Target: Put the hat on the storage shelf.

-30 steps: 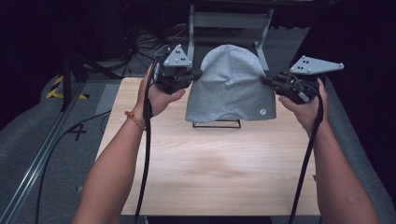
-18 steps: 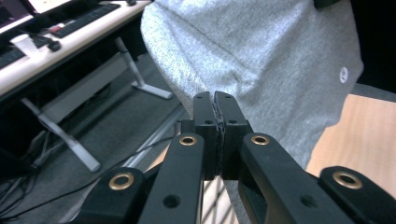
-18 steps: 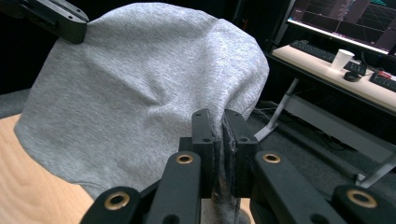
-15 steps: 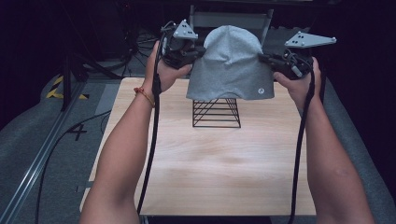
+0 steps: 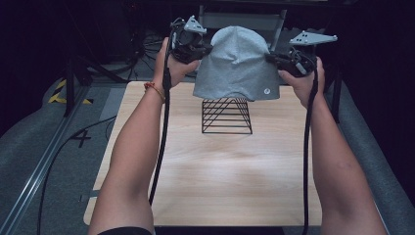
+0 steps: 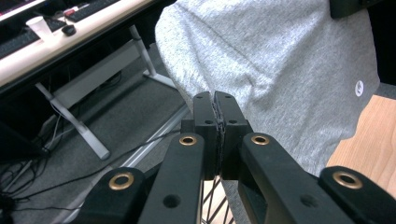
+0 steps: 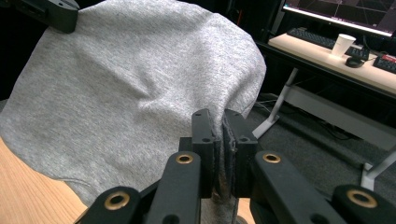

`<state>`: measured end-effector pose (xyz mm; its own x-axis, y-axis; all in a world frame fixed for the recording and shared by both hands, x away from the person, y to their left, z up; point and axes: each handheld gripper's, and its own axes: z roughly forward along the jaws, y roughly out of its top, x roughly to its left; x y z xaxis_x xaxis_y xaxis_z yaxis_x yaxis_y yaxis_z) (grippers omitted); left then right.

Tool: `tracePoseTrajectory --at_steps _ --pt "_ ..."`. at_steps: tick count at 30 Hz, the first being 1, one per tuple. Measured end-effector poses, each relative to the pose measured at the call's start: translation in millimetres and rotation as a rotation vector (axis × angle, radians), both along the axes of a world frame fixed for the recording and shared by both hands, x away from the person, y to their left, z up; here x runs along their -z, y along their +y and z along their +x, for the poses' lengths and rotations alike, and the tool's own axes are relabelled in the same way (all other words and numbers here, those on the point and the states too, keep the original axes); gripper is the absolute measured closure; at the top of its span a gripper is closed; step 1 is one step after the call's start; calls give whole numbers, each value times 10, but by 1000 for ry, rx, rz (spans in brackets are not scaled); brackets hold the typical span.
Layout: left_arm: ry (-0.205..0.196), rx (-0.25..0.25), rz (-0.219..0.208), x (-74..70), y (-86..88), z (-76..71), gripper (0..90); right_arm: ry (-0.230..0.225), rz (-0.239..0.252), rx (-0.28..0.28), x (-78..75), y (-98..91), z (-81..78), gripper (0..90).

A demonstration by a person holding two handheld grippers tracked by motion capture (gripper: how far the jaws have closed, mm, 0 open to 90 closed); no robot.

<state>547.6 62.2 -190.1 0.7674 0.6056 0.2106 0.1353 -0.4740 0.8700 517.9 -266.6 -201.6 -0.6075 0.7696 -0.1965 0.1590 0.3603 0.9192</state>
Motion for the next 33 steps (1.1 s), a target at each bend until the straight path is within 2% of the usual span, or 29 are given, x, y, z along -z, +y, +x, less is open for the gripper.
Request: tracePoseTrajectory --at_steps 5,10,19,21,24,26,32,33 --pt "12 -16 -5 79 33 45 890 11 9 -7 69 31 51 845" --pt "-7 -49 -13 75 54 95 890 -5 11 2 77 62 84 845" --pt "-16 -48 -25 103 18 132 889 -13 14 31 58 30 166 844" --pt "2 -45 -25 137 3 148 889 -8 18 35 77 11 197 845" --pt "-1 -55 -12 205 -21 180 890 0 26 38 119 -7 218 845" --pt "-4 -65 -19 230 -39 200 890 2 18 53 148 -24 248 845" --pt "-19 -81 -1 177 -113 242 889 -12 31 61 134 -26 284 846" --pt "-21 -79 -13 167 -116 250 890 -19 34 60 126 -22 284 845"
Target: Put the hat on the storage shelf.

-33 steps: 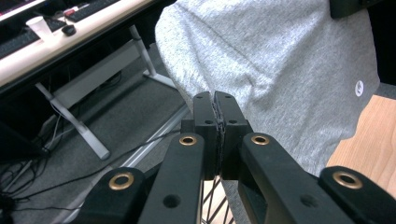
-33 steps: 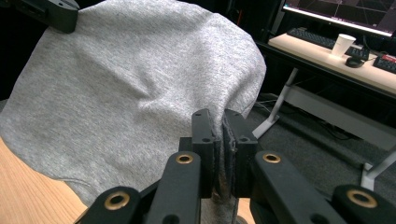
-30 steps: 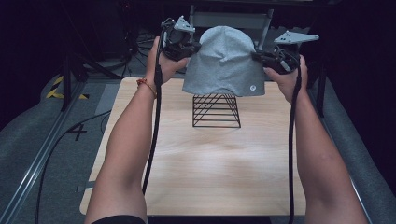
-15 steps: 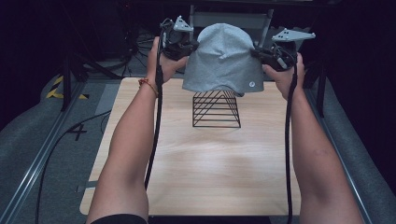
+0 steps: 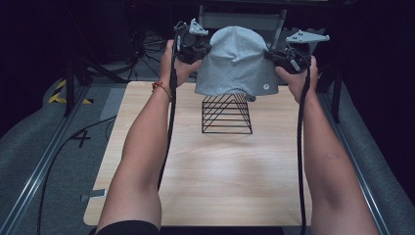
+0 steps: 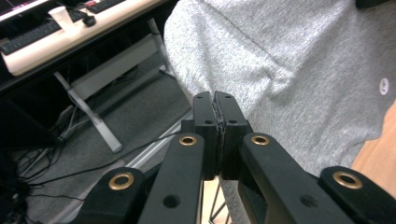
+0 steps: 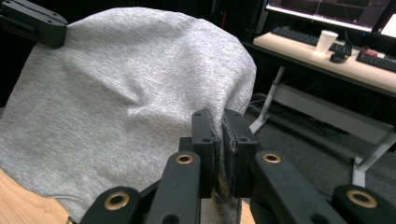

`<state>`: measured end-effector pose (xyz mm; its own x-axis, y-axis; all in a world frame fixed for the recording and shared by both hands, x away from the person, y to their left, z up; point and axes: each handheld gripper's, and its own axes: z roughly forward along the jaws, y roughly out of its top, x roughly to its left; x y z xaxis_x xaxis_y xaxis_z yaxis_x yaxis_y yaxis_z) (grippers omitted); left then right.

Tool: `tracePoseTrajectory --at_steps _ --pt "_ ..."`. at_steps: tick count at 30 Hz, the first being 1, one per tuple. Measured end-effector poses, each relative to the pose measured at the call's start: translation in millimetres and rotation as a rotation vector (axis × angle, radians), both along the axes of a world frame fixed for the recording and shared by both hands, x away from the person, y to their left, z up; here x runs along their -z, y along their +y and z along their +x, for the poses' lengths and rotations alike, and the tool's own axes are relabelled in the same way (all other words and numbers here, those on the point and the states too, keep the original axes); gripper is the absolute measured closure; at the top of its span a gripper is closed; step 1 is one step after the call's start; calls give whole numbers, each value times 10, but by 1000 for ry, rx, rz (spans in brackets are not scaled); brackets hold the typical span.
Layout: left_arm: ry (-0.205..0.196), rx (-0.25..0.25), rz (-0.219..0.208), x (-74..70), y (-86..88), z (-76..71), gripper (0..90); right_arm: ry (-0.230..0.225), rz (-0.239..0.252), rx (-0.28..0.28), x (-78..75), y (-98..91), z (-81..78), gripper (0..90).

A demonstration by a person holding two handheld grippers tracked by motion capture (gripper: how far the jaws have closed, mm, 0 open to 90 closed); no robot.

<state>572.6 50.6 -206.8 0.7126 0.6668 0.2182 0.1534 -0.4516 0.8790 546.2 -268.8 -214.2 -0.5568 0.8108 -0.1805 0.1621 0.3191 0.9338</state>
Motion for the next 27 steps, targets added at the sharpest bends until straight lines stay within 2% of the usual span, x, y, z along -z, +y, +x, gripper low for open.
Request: tracePoseTrajectory --at_steps 3,6,12,14,18,23,27 --pt "-10 -7 19 -2 -12 10 890 -2 5 -3 -10 6 6 845" --pt "5 -10 4 35 -1 31 889 -3 4 2 5 -2 33 845" --pt "22 28 -5 167 30 -1 889 11 22 -24 93 -4 23 845" --pt "38 38 -32 246 81 -29 889 8 19 -50 158 3 -18 846" --pt "43 51 -58 305 142 -84 889 14 10 -60 206 10 -66 845" --pt "43 64 -125 253 252 -195 889 -1 25 -78 192 -29 -194 845" --pt "17 87 -128 180 298 -294 890 -12 38 -86 161 -41 -270 845"
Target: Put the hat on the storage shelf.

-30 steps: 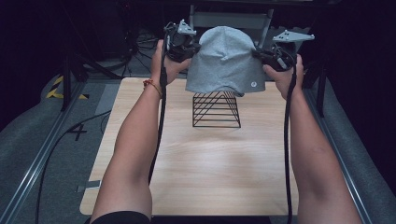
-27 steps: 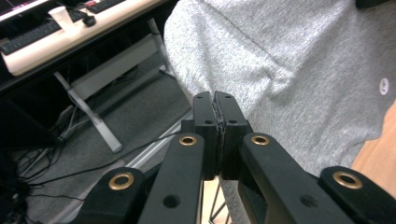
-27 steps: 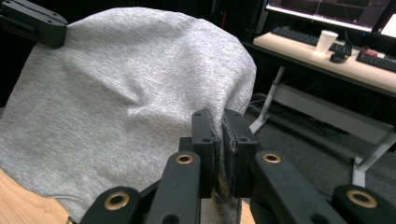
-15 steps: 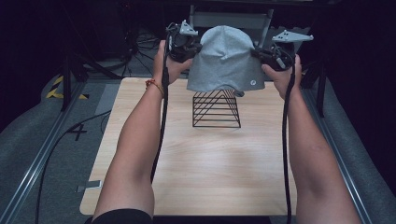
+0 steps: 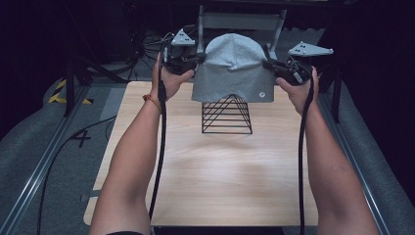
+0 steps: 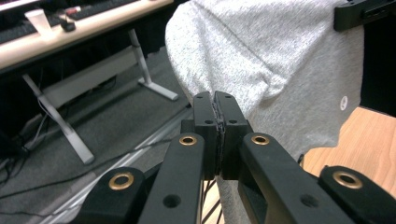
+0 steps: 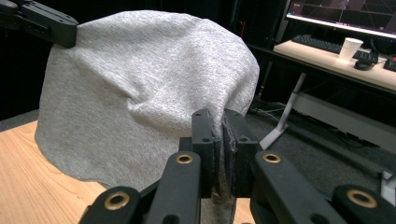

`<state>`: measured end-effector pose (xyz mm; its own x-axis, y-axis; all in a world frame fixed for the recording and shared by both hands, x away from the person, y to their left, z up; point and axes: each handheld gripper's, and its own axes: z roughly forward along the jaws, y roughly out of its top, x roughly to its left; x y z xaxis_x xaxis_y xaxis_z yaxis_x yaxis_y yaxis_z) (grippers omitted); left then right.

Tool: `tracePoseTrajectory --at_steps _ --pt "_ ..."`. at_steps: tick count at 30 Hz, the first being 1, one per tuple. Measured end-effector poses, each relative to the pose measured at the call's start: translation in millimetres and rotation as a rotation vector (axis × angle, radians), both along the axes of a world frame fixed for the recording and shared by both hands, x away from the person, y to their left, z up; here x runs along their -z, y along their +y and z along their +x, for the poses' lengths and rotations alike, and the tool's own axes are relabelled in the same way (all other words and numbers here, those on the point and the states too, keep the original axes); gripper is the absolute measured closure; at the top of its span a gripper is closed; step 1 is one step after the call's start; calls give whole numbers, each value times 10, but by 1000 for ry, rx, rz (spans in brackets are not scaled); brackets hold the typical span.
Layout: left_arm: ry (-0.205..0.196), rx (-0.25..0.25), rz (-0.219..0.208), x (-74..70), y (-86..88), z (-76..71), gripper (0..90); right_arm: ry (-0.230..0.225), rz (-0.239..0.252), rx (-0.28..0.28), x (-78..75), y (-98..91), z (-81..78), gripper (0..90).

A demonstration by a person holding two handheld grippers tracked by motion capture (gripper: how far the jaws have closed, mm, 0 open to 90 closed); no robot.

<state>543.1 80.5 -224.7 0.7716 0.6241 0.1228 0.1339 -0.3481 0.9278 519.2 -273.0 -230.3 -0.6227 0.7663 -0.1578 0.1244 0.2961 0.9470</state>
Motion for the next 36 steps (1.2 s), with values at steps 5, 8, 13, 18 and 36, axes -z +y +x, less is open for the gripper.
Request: tracePoseTrajectory --at_steps 5,8,13,18,36 --pt "-22 13 0 -67 23 -92 890 -16 0 -5 -25 -4 -67 845" --pt "-27 27 26 -71 -1 -150 890 -23 3 -13 -44 -9 -118 845" --pt "-11 17 63 68 -56 -136 889 -5 -20 -12 51 0 -119 845" --pt "24 15 59 241 -103 -76 889 17 -11 -7 198 -18 -64 845" --pt "86 67 27 964 -73 -106 889 132 -42 -50 848 -44 -64 844"
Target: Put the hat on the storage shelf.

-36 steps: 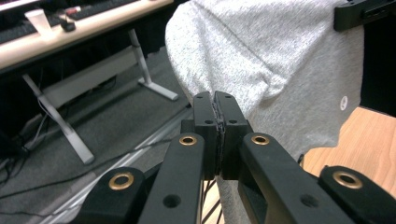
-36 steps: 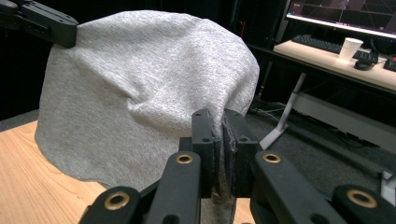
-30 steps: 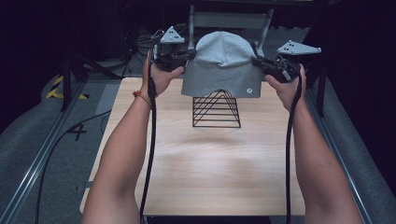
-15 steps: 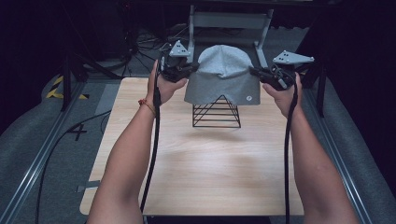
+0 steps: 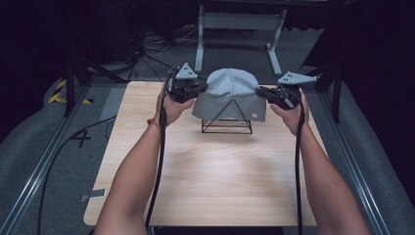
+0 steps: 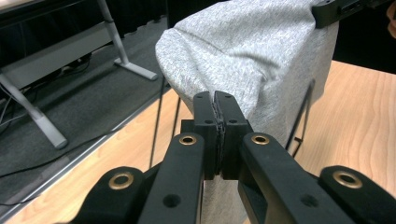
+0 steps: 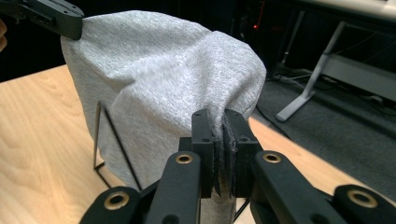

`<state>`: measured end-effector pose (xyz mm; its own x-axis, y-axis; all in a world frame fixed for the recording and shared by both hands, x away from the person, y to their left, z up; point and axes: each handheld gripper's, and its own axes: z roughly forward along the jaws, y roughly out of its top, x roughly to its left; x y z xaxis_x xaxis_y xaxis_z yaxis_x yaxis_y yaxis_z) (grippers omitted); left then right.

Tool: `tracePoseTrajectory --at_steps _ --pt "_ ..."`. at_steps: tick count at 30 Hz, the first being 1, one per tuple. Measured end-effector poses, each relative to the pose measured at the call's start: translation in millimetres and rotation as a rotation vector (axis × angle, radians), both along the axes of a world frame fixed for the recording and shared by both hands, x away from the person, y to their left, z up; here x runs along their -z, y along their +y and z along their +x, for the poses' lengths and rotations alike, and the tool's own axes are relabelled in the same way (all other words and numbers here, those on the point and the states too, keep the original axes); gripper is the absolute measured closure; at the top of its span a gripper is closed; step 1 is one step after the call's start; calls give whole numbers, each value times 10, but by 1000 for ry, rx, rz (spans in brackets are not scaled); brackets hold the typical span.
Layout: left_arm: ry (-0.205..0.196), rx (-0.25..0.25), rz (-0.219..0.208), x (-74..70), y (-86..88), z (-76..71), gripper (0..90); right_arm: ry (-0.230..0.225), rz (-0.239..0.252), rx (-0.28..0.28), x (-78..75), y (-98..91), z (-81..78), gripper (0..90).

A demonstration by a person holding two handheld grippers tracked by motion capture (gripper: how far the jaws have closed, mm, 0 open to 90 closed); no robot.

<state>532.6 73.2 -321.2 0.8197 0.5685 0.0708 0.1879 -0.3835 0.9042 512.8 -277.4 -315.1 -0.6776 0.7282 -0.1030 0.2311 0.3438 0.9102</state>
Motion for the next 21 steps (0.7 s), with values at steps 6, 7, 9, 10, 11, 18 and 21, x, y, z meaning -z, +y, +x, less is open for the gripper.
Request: tracePoseTrajectory --at_steps 6,7,9,10,11,18,21 --pt "18 4 22 203 18 -47 889 32 -9 -7 188 -26 -46 844" --pt "18 2 27 229 22 -48 889 34 -4 -5 214 -35 -52 844" --pt "32 2 36 279 32 -47 889 43 0 -2 270 -53 -61 844" --pt "31 -2 52 301 29 -41 889 51 -5 1 301 -60 -60 845" --pt "36 -3 55 321 23 -35 889 58 -12 5 332 -65 -56 844" --pt "47 10 146 434 -50 -39 888 119 -80 21 548 -31 -13 844" --pt "50 7 171 493 -67 -33 887 127 -80 26 591 -34 -3 844"
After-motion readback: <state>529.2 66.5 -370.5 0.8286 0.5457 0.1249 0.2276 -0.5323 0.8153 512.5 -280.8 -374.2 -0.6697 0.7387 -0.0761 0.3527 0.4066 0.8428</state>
